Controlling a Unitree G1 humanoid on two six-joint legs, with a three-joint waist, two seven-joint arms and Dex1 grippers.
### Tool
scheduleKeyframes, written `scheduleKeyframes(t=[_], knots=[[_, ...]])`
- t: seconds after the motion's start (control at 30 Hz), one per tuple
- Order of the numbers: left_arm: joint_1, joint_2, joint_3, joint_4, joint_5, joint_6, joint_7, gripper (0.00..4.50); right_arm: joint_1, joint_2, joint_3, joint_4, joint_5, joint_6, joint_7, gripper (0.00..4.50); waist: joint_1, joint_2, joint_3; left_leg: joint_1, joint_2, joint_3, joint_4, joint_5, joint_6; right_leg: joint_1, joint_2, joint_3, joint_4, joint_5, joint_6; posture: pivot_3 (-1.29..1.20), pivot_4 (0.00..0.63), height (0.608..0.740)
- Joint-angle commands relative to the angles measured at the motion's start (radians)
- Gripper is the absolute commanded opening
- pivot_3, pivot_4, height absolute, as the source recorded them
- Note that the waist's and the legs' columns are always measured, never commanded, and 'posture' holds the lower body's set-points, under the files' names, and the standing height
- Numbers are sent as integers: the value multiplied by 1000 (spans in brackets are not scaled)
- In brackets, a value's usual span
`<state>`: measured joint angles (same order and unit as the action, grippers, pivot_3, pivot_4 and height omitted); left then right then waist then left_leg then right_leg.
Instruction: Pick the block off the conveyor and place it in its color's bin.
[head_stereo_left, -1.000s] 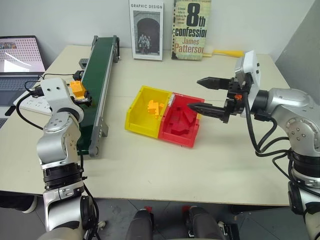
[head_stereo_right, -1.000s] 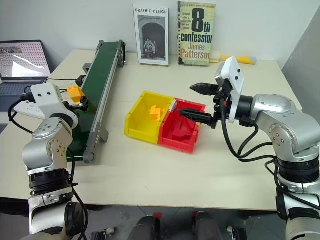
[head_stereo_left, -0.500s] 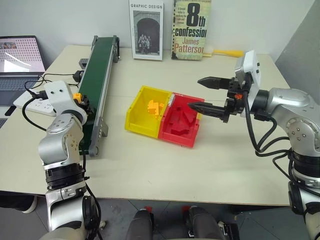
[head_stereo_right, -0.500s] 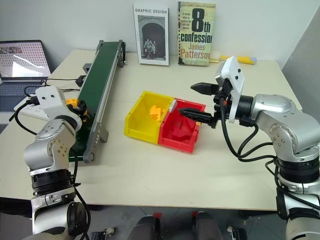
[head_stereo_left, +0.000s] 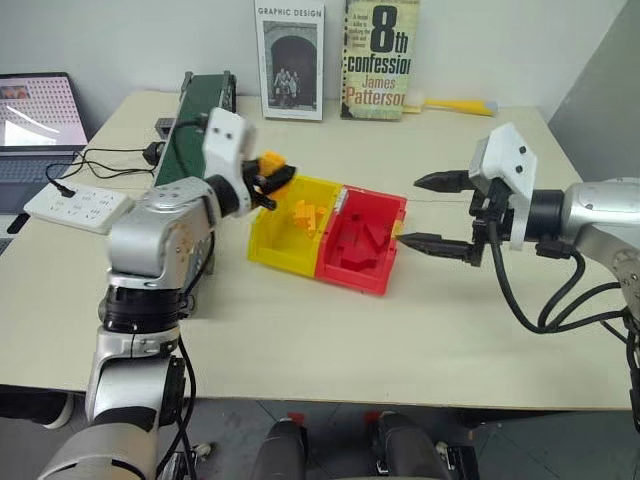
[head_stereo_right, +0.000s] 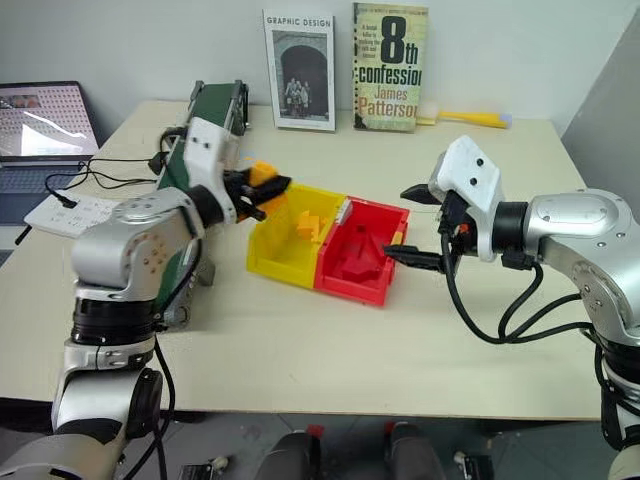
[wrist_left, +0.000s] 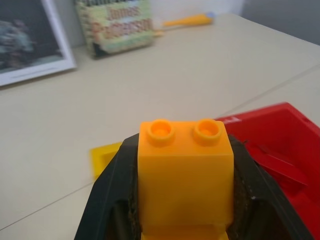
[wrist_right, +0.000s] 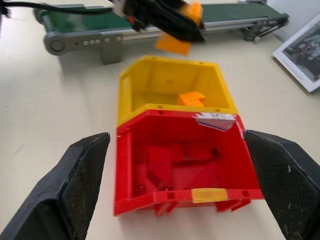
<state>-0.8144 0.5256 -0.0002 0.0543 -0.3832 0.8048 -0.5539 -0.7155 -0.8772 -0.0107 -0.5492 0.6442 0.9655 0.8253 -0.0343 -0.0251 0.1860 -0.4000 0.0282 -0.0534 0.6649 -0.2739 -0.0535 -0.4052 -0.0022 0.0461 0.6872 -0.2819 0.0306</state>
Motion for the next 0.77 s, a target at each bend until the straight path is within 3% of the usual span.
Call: scheduleKeyframes(t=[0.03, 0.3, 0.43, 0.77], knots=[[-32, 11, -46, 52, 51, -50, -45, 1872, 18, -4, -74, -62, 32, 45, -60, 4500, 0, 0, 0, 0, 0, 0, 0, 0, 0, 0, 0, 0, 0, 0, 0, 0, 150, 740], [-58, 6, -49, 110, 68, -96, -115, 3792, 89, 1, -115, -97, 49, 65, -132, 4500, 5, 0, 0, -1, -1, 0, 0, 0, 0, 0, 0, 0, -1, 0, 0, 0, 150, 740], [-67, 69, -42, 115, 83, -119, -178, 4487, 97, -13, -108, -66, 36, 35, -121, 4500, 3, 0, 0, -1, 0, 0, 0, 0, 0, 0, 0, 0, -1, 0, 0, 0, 150, 740], [29, 388, 19, 71, 49, -167, -498, 4487, 64, -72, -49, 129, -14, -105, 55, 4500, 2, 1, 0, -1, 0, 0, 0, 0, 0, 0, 1, 0, -1, 0, 0, 0, 150, 740]])
